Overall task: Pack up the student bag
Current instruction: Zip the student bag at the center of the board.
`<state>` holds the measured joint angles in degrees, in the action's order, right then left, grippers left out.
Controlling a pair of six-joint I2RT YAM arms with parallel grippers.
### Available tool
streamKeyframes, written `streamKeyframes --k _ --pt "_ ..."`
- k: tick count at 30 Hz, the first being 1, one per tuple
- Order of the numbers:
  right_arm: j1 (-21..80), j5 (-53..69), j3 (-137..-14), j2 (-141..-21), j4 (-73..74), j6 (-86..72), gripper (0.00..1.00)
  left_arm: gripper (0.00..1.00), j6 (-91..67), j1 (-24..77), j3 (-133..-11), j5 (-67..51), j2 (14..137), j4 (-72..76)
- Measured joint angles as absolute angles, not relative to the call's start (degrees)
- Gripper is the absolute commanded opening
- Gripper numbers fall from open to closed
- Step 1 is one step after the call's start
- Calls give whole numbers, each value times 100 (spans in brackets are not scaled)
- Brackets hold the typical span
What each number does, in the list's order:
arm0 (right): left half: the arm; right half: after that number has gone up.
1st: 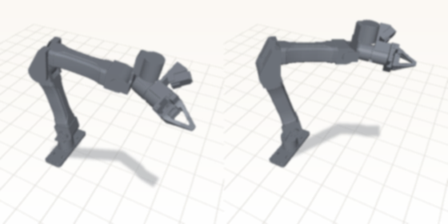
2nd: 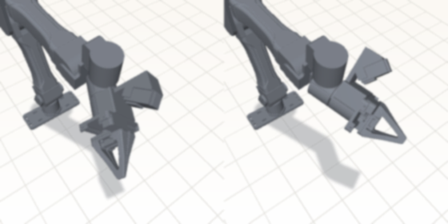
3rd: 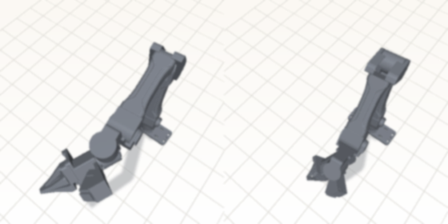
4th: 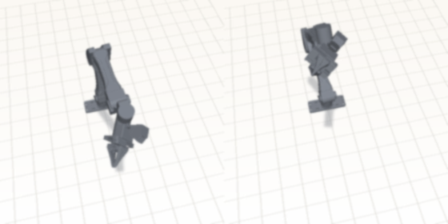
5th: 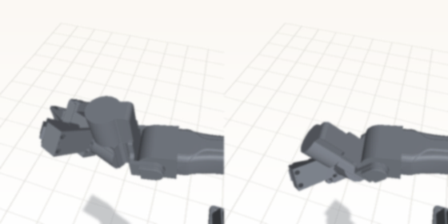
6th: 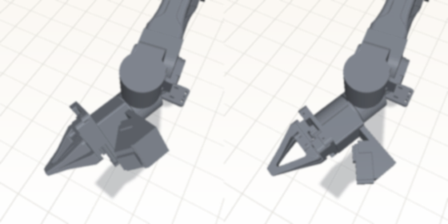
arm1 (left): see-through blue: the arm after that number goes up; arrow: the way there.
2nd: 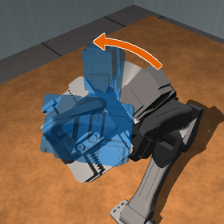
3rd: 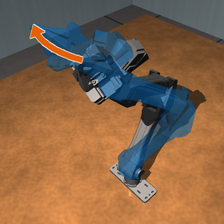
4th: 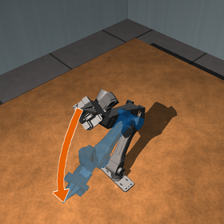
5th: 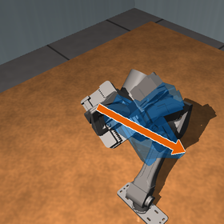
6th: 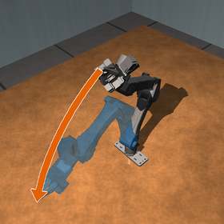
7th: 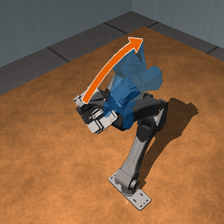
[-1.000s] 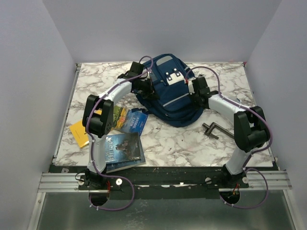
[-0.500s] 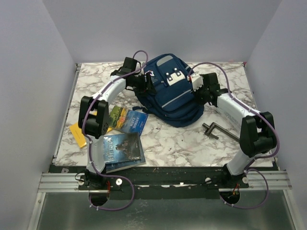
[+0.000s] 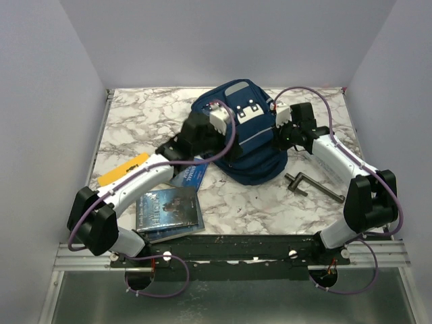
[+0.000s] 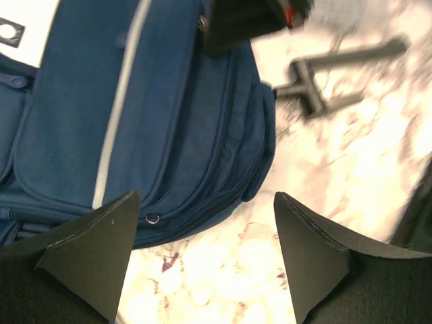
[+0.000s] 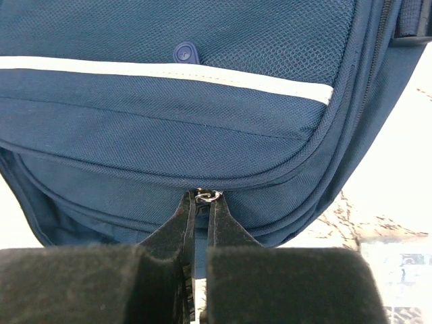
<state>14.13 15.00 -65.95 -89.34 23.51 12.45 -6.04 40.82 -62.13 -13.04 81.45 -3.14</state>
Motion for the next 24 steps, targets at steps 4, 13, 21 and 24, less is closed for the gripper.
streamKeyframes --k 4,13,21,24 --pt "1413 1778 -6488 -8799 2346 1090 1 77 517 4831 -5935 -714 8689 248" --pt "1417 2108 -6270 -8429 2368 934 1 67 1804 5304 -6692 290 9703 897" --pt "1417 2180 -6270 -8388 2377 897 1 58 2215 5365 -6890 567 10038 1170" --pt "1420 2178 -6272 -8388 2418 899 1 51 2283 5371 -7026 615 10237 1208"
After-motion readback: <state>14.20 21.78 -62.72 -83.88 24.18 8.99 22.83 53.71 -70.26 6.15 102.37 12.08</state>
